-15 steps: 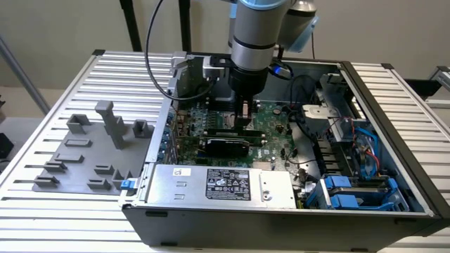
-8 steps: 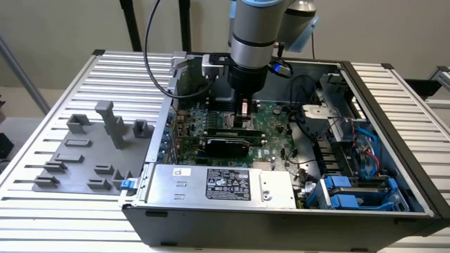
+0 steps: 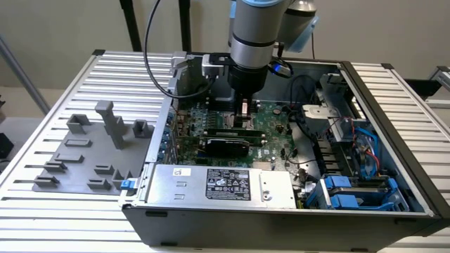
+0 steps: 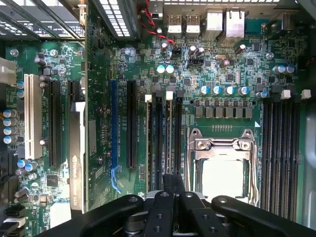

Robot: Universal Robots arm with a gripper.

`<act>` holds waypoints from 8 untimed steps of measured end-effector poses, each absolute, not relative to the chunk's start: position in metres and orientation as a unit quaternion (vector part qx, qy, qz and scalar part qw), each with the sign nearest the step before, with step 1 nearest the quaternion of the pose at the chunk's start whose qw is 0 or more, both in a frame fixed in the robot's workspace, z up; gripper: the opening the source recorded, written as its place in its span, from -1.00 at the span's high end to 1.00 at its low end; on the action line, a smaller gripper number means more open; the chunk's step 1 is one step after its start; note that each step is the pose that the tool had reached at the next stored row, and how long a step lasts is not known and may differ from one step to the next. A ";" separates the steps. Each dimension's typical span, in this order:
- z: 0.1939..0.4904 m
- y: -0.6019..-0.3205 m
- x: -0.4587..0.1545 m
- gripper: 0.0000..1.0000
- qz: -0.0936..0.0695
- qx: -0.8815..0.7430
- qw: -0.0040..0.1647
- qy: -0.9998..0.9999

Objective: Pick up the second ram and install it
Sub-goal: 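Press down the second ram until it locks into place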

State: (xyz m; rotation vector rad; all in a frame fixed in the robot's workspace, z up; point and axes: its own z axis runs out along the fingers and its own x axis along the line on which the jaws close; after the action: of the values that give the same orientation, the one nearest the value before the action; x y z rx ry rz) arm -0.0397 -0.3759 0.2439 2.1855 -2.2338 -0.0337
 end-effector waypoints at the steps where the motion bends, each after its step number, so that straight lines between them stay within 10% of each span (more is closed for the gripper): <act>1: 0.244 -0.376 -0.040 1.00 -0.011 0.699 0.008 -0.715; 8: 0.241 -0.376 -0.040 1.00 -0.011 0.699 0.008 -0.715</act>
State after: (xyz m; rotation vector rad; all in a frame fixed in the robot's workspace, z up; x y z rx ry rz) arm -0.0399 -0.3758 0.2411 2.1861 -2.2346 -0.0332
